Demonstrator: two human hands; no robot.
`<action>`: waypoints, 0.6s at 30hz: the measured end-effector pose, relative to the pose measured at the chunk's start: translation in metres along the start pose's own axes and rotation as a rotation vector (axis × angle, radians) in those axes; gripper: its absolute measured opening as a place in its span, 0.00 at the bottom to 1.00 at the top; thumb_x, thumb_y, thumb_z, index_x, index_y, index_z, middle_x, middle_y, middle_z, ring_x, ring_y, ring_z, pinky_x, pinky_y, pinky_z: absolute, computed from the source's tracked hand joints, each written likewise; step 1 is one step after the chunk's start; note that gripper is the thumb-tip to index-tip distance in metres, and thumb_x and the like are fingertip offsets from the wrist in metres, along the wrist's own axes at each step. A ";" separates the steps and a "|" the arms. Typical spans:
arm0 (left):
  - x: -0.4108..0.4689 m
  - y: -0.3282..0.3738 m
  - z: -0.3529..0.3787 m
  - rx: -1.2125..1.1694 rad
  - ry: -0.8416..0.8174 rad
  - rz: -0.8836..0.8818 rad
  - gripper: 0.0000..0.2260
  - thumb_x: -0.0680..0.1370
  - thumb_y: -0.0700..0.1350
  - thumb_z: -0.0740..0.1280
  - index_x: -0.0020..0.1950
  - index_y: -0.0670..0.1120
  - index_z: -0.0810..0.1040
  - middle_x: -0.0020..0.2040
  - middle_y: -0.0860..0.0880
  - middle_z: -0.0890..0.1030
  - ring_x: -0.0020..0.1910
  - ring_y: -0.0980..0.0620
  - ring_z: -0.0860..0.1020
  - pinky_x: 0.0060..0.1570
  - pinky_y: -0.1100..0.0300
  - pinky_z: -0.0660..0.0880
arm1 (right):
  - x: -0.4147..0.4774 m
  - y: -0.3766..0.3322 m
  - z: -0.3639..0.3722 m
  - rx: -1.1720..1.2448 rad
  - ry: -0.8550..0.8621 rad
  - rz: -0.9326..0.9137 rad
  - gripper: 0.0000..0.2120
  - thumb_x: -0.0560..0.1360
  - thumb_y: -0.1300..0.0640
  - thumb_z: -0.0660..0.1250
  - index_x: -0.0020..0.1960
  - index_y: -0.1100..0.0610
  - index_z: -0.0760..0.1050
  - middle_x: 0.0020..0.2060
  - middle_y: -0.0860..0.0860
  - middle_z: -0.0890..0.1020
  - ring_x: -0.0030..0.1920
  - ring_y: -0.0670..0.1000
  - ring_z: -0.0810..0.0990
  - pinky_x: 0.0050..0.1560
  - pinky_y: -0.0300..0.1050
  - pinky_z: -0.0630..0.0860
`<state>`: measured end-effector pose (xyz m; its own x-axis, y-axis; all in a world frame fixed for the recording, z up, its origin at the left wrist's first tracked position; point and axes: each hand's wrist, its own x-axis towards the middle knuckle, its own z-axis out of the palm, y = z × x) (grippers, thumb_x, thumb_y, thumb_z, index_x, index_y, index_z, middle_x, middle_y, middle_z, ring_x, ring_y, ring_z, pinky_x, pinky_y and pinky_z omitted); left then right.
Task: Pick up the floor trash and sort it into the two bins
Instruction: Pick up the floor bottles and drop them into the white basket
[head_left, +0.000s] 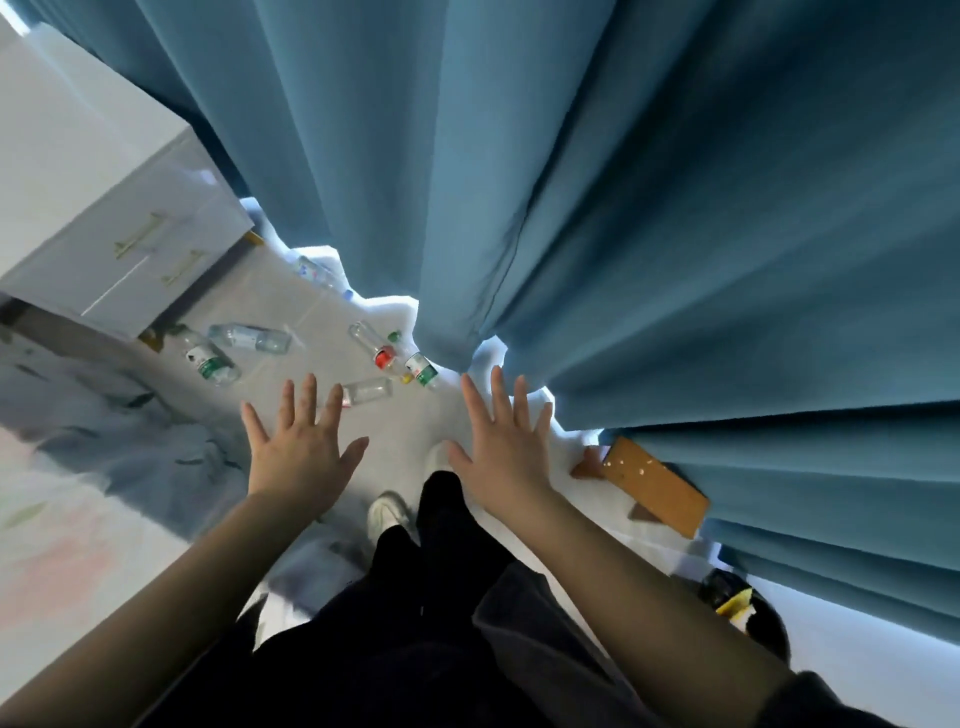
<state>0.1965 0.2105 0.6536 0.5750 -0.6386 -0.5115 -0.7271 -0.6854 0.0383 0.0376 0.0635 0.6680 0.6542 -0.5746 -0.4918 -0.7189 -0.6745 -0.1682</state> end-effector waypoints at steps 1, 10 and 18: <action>0.011 -0.003 0.003 -0.009 -0.021 -0.015 0.33 0.78 0.65 0.47 0.78 0.50 0.44 0.79 0.45 0.43 0.77 0.44 0.40 0.70 0.34 0.41 | 0.014 0.000 0.001 -0.007 -0.018 -0.016 0.36 0.79 0.40 0.55 0.78 0.46 0.38 0.77 0.51 0.38 0.76 0.59 0.36 0.71 0.65 0.37; 0.157 -0.031 0.081 -0.057 -0.125 -0.076 0.34 0.78 0.64 0.51 0.79 0.49 0.46 0.79 0.45 0.45 0.77 0.44 0.44 0.71 0.35 0.46 | 0.205 -0.008 0.072 -0.158 -0.256 -0.160 0.35 0.80 0.46 0.55 0.78 0.47 0.37 0.78 0.53 0.40 0.77 0.60 0.40 0.73 0.64 0.49; 0.314 -0.063 0.253 -0.016 -0.309 -0.066 0.38 0.77 0.63 0.56 0.78 0.48 0.41 0.78 0.44 0.42 0.77 0.43 0.42 0.70 0.35 0.45 | 0.400 -0.010 0.247 -0.211 -0.475 -0.022 0.38 0.78 0.52 0.61 0.78 0.45 0.39 0.77 0.53 0.41 0.76 0.63 0.42 0.70 0.65 0.59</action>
<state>0.3276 0.1417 0.2737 0.4778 -0.4580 -0.7496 -0.6845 -0.7289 0.0091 0.2480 -0.0452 0.2621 0.4547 -0.3188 -0.8316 -0.6111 -0.7910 -0.0308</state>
